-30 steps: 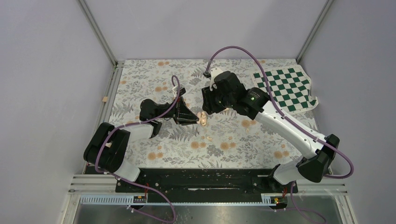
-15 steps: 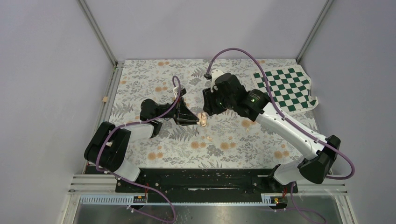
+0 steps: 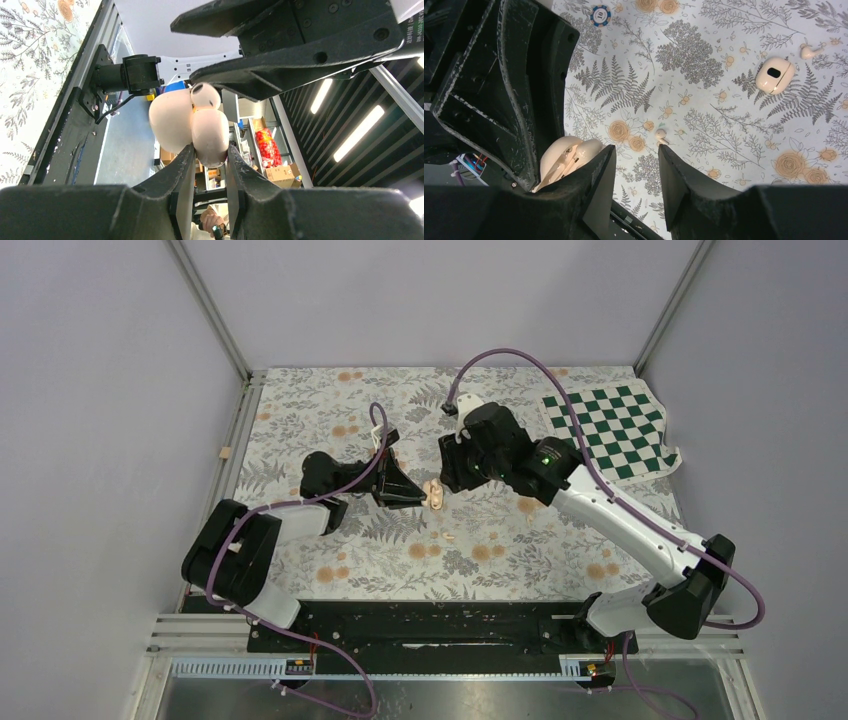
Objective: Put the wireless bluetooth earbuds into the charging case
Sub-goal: Adjust the earbud with the charging case.
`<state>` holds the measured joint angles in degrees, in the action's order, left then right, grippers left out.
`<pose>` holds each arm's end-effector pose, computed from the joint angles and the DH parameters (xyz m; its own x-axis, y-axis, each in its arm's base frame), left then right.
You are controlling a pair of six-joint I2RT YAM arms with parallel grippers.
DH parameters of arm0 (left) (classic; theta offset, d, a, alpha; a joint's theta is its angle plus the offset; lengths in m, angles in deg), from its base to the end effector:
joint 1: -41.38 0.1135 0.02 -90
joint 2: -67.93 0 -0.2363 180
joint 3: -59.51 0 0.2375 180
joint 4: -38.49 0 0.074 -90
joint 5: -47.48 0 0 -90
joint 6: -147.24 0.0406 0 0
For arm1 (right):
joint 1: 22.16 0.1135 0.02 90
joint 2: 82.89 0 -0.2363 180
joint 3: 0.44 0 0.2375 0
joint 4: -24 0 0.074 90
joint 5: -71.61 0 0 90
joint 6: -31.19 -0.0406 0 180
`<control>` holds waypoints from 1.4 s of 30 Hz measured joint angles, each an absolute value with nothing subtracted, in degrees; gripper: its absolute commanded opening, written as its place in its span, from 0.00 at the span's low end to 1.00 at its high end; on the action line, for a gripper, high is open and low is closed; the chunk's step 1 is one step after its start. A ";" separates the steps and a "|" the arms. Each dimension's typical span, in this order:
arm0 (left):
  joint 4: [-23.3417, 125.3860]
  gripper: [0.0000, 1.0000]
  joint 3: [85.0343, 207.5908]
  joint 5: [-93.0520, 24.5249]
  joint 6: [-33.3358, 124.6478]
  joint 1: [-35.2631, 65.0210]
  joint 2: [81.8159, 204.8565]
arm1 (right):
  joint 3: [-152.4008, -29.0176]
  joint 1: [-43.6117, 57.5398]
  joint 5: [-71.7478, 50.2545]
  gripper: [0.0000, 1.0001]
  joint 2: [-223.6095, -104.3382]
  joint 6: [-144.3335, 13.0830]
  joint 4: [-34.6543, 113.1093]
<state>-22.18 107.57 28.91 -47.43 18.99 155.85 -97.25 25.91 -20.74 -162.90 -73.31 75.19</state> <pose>0.2396 -0.1403 0.2283 -0.9931 0.0759 -0.0891 0.0796 -0.1200 -0.9896 0.2023 0.2228 0.3502 -0.5459 -0.2334 -0.8047 -0.6033 0.7760 0.1842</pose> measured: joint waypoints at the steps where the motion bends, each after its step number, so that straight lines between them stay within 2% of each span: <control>1: -22.16 0.00 107.70 28.87 -47.45 18.99 155.98 | -97.07 25.91 -20.50 0.44 -162.86 -73.36 75.19; 13: -23.01 0.00 108.93 28.81 -47.62 18.99 156.64 | -95.80 25.96 -20.43 0.45 -161.13 -73.44 75.21; 18: -23.34 0.00 108.93 28.81 -47.62 18.99 156.94 | -95.80 25.96 -20.87 0.52 -160.28 -73.47 75.17; 26: -23.36 0.00 108.95 28.81 -47.64 18.99 157.42 | -95.91 25.98 -20.23 0.54 -158.97 -73.49 75.01; 35: -23.52 0.00 108.95 28.81 -47.64 18.99 158.12 | -97.79 26.20 -17.11 0.53 -161.92 -73.18 74.84; 42: -23.71 0.00 109.50 28.83 -47.75 18.99 158.17 | -99.17 26.22 -15.80 0.45 -163.10 -71.85 75.01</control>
